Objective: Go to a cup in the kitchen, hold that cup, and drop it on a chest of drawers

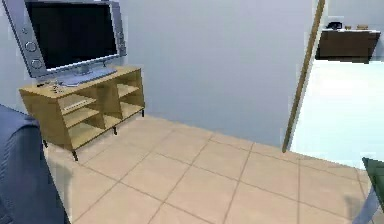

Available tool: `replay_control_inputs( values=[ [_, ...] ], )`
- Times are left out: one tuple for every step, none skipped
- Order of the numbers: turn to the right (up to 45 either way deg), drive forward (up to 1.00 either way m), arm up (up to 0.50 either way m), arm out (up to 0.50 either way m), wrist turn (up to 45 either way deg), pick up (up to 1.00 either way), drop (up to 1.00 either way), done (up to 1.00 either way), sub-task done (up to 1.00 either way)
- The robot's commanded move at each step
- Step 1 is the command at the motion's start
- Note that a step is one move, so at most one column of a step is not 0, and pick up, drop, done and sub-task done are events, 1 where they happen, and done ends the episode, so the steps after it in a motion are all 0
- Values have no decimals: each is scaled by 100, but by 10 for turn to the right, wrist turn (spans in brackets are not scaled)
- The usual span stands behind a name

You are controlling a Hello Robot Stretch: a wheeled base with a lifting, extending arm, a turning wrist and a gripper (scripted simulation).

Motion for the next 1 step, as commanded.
replay_control_inputs(
  values=[
    [-120,0,0,0,0,0,0,0,0]
  ],
)
